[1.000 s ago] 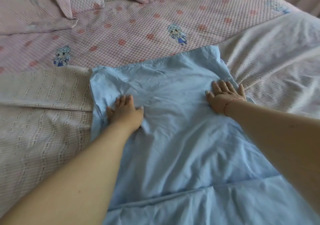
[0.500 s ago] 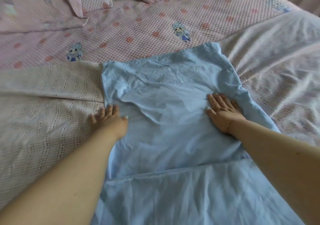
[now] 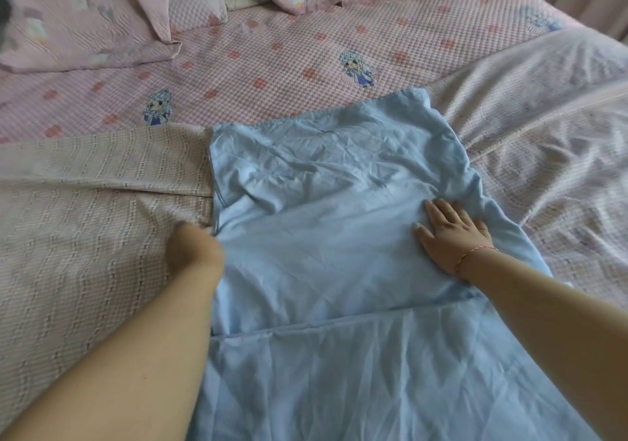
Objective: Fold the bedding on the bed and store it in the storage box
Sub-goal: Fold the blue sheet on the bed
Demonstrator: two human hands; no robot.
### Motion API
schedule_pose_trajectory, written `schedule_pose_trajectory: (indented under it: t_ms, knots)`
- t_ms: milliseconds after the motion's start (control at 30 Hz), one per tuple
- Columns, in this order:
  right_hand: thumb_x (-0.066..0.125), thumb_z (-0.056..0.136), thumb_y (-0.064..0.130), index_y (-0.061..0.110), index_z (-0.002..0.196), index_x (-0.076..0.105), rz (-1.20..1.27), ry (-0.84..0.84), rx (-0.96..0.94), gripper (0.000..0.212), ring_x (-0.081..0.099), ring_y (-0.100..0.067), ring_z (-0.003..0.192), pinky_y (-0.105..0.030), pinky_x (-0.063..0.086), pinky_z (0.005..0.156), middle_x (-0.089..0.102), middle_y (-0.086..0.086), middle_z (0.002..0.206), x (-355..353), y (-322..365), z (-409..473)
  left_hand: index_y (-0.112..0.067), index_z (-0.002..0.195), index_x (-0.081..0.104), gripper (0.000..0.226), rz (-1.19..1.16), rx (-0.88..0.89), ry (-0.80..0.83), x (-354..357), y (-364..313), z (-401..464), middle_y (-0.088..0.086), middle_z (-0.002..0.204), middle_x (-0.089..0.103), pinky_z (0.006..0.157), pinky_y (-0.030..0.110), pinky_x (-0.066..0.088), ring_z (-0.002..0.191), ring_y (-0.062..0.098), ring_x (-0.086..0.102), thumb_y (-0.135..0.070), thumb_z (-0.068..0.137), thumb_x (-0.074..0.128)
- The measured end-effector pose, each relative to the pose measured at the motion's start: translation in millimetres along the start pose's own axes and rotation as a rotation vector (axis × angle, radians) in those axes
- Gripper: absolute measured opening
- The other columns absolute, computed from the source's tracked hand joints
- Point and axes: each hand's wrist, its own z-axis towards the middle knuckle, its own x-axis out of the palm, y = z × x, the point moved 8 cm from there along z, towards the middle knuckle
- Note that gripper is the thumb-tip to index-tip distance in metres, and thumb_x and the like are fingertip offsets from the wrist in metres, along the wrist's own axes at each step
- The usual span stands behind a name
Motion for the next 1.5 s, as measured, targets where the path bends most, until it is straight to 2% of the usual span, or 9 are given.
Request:
schedule_pose_trajectory:
  t_ms: [100,167,300,500,800,1000,1133,1333,1500]
  knots:
    - [0.017,0.091,0.064,0.033,0.151,0.003,-0.023,-0.048,0.037,0.069,-0.008,-0.015,0.147,-0.051,-0.005,0.117,-0.002,0.010,0.159,-2.4,3.0,2.7,0.005,0.120,0.049,0.032,0.116,-0.001,-0.184,-24.9,13.0,5.2,0.032,0.129,0.049,0.097,0.052,0.038,0.122,0.046,0.043,-0.007,0.092,0.054]
    - [0.018,0.094,0.060,0.035,0.151,0.001,-0.009,-0.089,-0.077,0.064,-0.012,-0.014,0.146,-0.049,-0.010,0.117,-0.005,0.009,0.160,-3.7,35.9,-0.1,-0.001,0.121,0.051,0.035,0.135,0.318,-0.267,-16.9,-32.3,-18.0,0.024,0.133,0.047,0.097,0.049,0.035,0.124,0.040,0.039,-0.009,0.087,0.055]
    - [0.018,0.098,0.052,0.040,0.150,0.002,0.077,-0.109,-0.333,0.056,-0.011,-0.009,0.146,-0.044,-0.008,0.118,-0.004,0.013,0.159,5.3,110.8,-3.4,-0.016,0.149,0.033,0.052,0.143,0.936,0.110,67.8,-124.2,-103.8,0.007,0.159,0.024,0.118,0.044,0.012,0.147,0.023,0.019,-0.032,0.099,0.037]
    - [0.013,0.098,0.053,0.046,0.148,-0.003,-0.040,-0.052,-0.315,0.053,-0.013,-0.007,0.145,-0.041,-0.010,0.118,-0.010,0.015,0.158,21.9,98.5,28.9,-0.031,0.154,-0.005,0.062,0.412,0.801,0.291,126.0,-108.9,-85.0,-0.007,0.162,-0.011,0.118,0.045,-0.014,0.149,0.014,-0.013,-0.054,0.099,0.012]
    - [0.015,0.093,0.065,0.035,0.150,-0.009,-0.002,0.119,0.016,0.069,-0.015,-0.011,0.145,-0.044,-0.008,0.118,-0.016,0.009,0.158,12.1,20.6,43.4,-0.016,0.156,0.001,0.068,0.658,0.328,0.351,72.1,-42.3,-12.4,0.002,0.163,-0.007,0.117,0.054,-0.009,0.149,0.022,-0.009,-0.053,0.100,0.010]
    - [0.028,0.097,0.054,0.030,0.150,0.023,0.241,0.070,-0.129,0.058,0.009,-0.016,0.147,-0.038,0.007,0.118,0.015,0.003,0.158,-4.0,46.0,-15.9,-0.019,0.149,0.034,0.063,0.167,0.774,0.293,60.0,-92.1,-150.8,0.007,0.159,0.026,0.118,0.048,0.005,0.148,0.023,0.017,-0.053,0.098,0.021]
    - [0.041,0.078,0.057,0.022,0.100,0.066,0.236,-0.117,-0.385,0.048,0.053,-0.024,0.107,-0.031,0.037,0.092,0.059,0.001,0.101,-8.0,41.2,-96.5,-0.017,0.081,0.066,0.036,0.008,1.156,0.211,38.5,-68.0,-230.4,0.003,0.083,0.063,0.068,0.037,0.050,0.079,0.028,0.063,-0.045,0.085,0.043]
    - [0.042,0.068,0.075,0.036,0.114,0.051,-0.063,0.122,-0.341,0.062,0.043,-0.012,0.119,-0.029,0.028,0.099,0.050,0.013,0.114,8.2,-2.0,-113.0,-0.018,0.105,0.056,0.050,0.382,1.031,0.385,42.0,-34.2,-212.4,0.005,0.105,0.062,0.083,0.037,0.047,0.100,0.029,0.059,-0.064,0.086,0.046]
    - [0.045,0.088,0.063,0.024,0.074,0.040,-0.153,0.181,-0.371,0.042,0.059,-0.023,0.091,-0.030,0.026,0.084,0.055,0.005,0.079,-8.5,5.1,-102.0,-0.016,0.102,0.053,0.053,0.434,0.967,0.458,32.2,-42.5,-199.4,0.008,0.110,0.067,0.078,0.035,0.044,0.105,0.030,0.061,-0.066,0.091,0.039]
